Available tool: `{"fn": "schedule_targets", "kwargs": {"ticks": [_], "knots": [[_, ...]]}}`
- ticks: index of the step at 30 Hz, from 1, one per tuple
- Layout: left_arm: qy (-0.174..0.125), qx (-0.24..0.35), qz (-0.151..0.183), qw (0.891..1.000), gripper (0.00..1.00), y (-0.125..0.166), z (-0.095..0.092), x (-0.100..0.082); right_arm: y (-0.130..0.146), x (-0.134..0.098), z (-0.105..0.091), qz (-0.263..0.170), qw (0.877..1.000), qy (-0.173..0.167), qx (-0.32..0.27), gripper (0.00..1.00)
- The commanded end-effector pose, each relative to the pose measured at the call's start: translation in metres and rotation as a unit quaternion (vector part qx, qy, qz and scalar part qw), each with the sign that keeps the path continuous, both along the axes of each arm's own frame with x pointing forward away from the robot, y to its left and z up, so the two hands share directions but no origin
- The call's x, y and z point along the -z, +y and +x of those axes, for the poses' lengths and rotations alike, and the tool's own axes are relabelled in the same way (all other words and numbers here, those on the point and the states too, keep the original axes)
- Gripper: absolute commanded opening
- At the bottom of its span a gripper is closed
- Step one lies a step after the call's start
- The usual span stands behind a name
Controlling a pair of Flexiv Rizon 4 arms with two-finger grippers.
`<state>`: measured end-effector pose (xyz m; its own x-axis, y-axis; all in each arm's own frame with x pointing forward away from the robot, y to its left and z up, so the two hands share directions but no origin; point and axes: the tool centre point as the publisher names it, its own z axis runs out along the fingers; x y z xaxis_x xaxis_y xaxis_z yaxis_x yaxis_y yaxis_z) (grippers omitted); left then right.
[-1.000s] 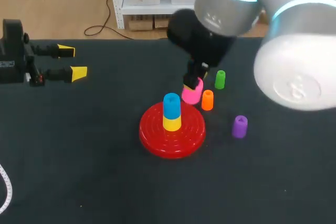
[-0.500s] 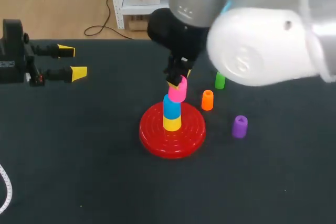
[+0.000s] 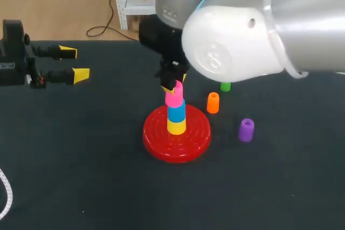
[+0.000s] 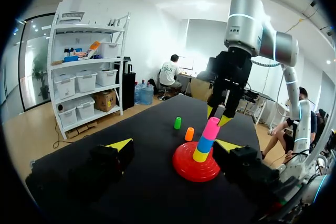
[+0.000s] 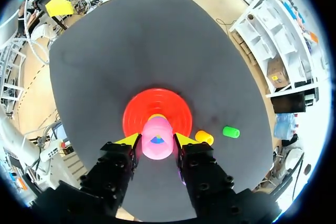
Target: Pick up and stack the cylinders on the red base in this order: pink,purple,orange,green
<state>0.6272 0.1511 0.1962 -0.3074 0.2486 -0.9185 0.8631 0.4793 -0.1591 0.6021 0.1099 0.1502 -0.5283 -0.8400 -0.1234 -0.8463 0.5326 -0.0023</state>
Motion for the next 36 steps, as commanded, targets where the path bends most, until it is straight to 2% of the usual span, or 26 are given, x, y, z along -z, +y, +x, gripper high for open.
{"fn": "schedule_targets", "kwargs": {"ticks": [1,17,26,31,36], "knots": [[-0.004,-0.001,-0.002,1.0,1.0,0.0,0.0,0.002,0.002,0.001,0.003,-0.003,1.0,0.002,-0.001,0.0],[-0.004,-0.001,-0.002,1.0,1.0,0.0,0.0,0.002,-0.005,0.004,0.001,-0.008,1.0,0.001,-0.001,0.0],[-0.004,-0.001,-0.002,1.0,1.0,0.0,0.0,0.002,-0.005,0.019,-0.008,-0.007,1.0,0.01,-0.002,0.0],[-0.004,-0.001,-0.002,1.0,1.0,0.0,0.0,0.002,-0.006,0.03,-0.006,-0.013,1.0,0.017,0.003,0.0],[-0.004,-0.001,-0.002,1.0,1.0,0.0,0.0,0.002,-0.004,0.028,-0.006,-0.008,1.0,0.02,0.001,0.0]]}}
